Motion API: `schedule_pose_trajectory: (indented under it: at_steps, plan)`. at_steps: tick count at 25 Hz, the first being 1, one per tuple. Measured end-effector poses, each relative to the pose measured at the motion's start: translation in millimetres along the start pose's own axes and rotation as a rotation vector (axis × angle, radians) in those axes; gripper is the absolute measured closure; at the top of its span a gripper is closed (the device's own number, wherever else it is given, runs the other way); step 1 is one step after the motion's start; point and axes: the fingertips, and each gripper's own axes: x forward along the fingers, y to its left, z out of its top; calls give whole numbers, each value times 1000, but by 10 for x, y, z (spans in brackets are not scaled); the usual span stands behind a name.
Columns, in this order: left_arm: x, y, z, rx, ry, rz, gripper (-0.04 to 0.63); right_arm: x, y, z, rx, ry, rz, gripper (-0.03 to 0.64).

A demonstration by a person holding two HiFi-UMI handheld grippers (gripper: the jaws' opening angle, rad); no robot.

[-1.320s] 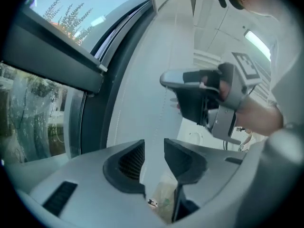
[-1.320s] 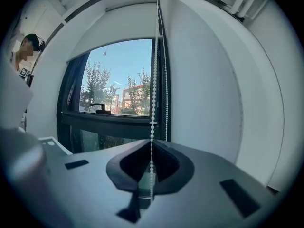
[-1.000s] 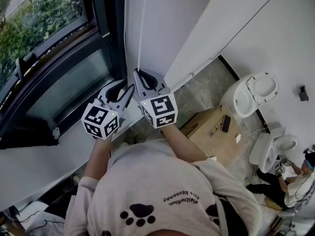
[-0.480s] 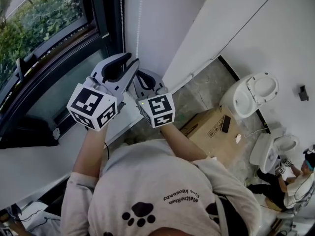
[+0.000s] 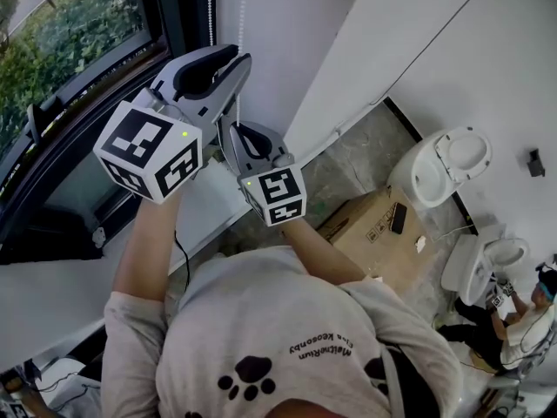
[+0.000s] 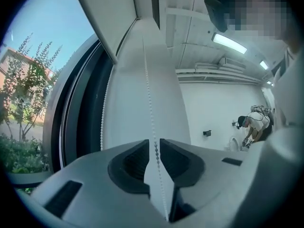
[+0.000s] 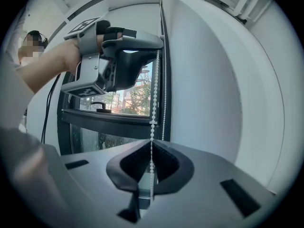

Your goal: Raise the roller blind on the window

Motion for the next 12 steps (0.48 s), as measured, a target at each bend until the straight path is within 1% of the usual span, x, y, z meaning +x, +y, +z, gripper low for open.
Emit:
schedule_pose_trajectory:
  at_steps: [2,4,5,9,12]
  plan:
    - [27,9,30,2,4,-3,533,10,3,-3,-2,3,0,604]
    - [42,16,35,-2,4,-11,571,30,7,-4,-3,4,1,604]
    - [45,15,35,-5,2,-17,577,39,6,-3,-3,4,0,604]
    - [30,-29,42,-13,-18,-37,586,33,-3,-1,-1,4,0,604]
    - [15,-60,-59,-1,5,-32,586,41,7,-112,26,34,9,604]
